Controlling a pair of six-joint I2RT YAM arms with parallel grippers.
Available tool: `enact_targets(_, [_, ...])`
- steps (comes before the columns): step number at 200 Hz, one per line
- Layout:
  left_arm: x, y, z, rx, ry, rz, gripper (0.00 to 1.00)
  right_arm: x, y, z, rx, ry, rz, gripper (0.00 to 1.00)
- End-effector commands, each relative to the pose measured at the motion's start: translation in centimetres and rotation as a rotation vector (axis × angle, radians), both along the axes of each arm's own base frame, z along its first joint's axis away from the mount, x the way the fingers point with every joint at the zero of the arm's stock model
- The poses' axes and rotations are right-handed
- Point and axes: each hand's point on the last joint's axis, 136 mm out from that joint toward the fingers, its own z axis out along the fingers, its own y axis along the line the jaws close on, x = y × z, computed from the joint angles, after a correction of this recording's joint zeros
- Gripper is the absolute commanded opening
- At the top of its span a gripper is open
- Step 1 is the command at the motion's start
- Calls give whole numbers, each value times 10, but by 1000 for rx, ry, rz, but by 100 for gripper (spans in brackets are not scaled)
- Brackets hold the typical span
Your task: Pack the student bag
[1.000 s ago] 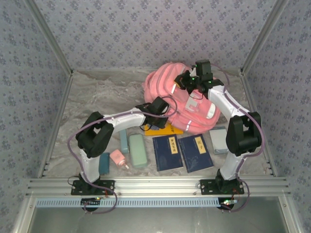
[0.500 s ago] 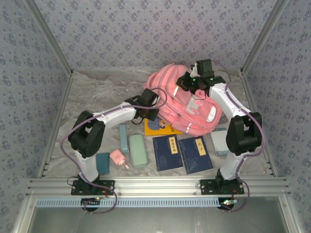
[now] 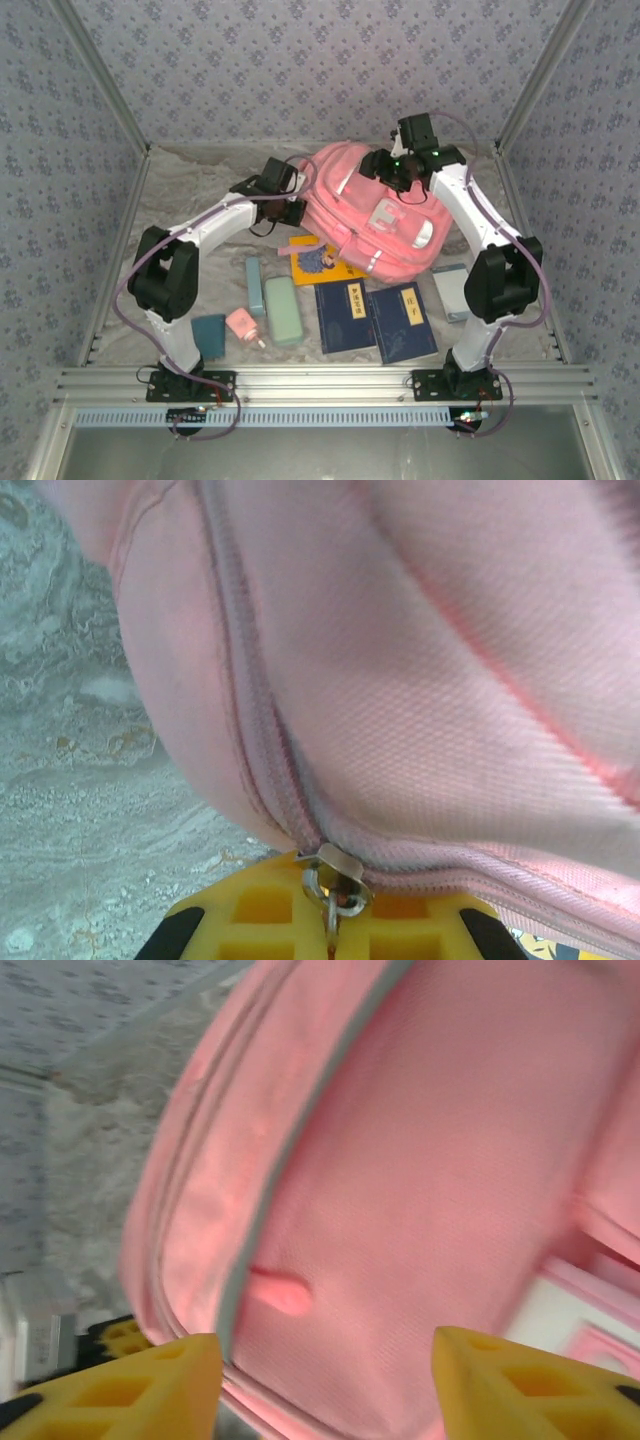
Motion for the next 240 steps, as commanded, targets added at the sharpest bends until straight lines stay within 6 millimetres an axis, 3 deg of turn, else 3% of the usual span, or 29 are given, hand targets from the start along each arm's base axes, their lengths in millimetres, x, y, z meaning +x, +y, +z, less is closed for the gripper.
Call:
enact_targets(1, [1, -13, 54, -128, -71, -5, 0, -41, -22, 23, -178, -70, -33, 62])
enact_targets(26, [-3, -17, 73, -189, -80, -5, 0, -90, -12, 12, -146, -84, 19, 57])
enact_targets(48, [-5, -19, 88, -225, -91, -2, 0, -132, 1, -13, -156, -69, 98, 48])
enact_targets(52, [-5, -20, 92, -232, -95, -3, 0, -143, 1, -30, -169, -37, 111, 45])
enact_targets(61, [-6, -22, 97, -245, -96, -8, 0, -159, 3, -41, -150, -21, 130, 38])
enact_targets(73, [-7, -23, 103, -257, -98, -10, 0, -178, 11, -58, -113, 0, 163, 31])
enact_targets(99, [-9, -28, 118, -273, -112, -26, 0, -197, 24, -96, -119, 57, 219, 18])
enact_targets(121, [-16, -37, 130, -287, -122, -52, 0, -197, 19, -128, -185, 121, 207, 16])
enact_targets(142, [-27, -45, 139, -293, -123, -81, 0, -177, -9, -146, -311, 145, 100, 8])
enact_targets(171, [-48, -51, 146, -284, -126, -113, 0, -141, -62, -144, -337, 146, -117, 6])
enact_targets(196, [-68, -56, 154, -278, -137, -138, 0, -120, -108, -144, -239, 173, -321, 4])
enact_targets(217, [-85, -67, 154, -287, -123, -169, 0, -99, -124, -143, -138, 173, -375, 5])
enact_targets(240, [-102, -88, 146, -303, -76, -219, 0, -78, -123, -136, -67, 187, -333, 9])
